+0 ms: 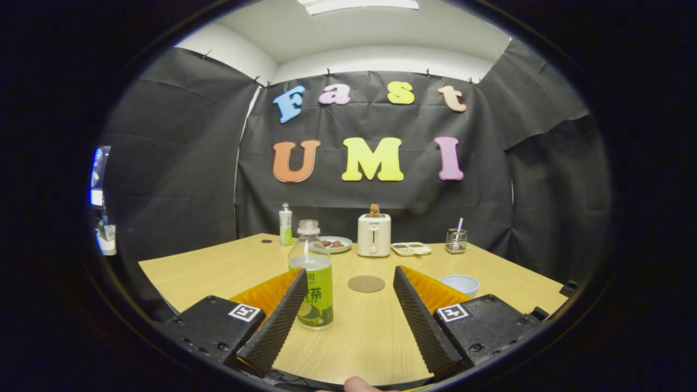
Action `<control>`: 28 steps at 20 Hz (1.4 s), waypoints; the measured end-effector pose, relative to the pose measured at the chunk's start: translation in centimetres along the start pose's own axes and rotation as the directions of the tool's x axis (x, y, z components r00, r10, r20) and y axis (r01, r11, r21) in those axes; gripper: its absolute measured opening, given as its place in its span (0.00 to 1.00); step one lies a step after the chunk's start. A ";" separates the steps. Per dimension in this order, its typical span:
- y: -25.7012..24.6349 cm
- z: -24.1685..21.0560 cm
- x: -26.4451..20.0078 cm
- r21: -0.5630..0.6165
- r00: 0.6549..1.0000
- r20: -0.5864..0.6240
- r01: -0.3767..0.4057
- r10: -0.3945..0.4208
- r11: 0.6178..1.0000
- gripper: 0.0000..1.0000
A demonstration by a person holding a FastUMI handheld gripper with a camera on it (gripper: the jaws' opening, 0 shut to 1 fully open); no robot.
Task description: Take the bottle from table, then pour the juice into the cup, finally place the bottle on the coaster
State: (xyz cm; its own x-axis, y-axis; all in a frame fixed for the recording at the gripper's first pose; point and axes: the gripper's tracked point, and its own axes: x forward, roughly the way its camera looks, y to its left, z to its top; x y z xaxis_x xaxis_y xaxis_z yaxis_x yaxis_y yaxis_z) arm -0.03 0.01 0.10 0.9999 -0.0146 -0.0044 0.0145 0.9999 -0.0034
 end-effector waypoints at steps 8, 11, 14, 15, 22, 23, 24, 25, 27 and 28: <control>0.6 0.1 0.3 -0.016 1.000 0.000 0.002 -0.002 1.000 1.00; 1.0 -0.4 0.8 -0.011 1.000 -0.008 -0.003 0.003 1.000 1.00; 2.3 -1.1 1.8 0.000 0.999 -0.024 -0.021 0.021 1.000 1.00; 3.0 -1.4 2.2 -0.004 0.999 -0.034 -0.033 0.032 0.999 1.00; 5.2 -4.2 5.4 0.002 0.989 -0.141 -0.047 0.047 0.999 1.00; 5.5 -4.6 6.0 0.003 0.986 -0.160 -0.046 0.046 0.999 1.00; 5.7 -4.8 6.5 0.001 0.983 -0.176 -0.045 0.044 0.999 1.00; 5.8 -5.1 7.0 0.001 0.980 -0.194 -0.044 0.044 0.999 1.00; 6.0 -5.9 7.9 0.008 0.971 -0.234 -0.043 0.043 0.999 1.00; 6.0 -6.1 8.2 0.016 0.967 -0.252 -0.042 0.045 0.999 1.00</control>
State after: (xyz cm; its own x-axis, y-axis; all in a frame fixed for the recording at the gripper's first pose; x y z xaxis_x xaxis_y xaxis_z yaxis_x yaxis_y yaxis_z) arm 8.25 5.89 -6.06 0.9662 0.0296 -0.2562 -0.0272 0.9995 0.0127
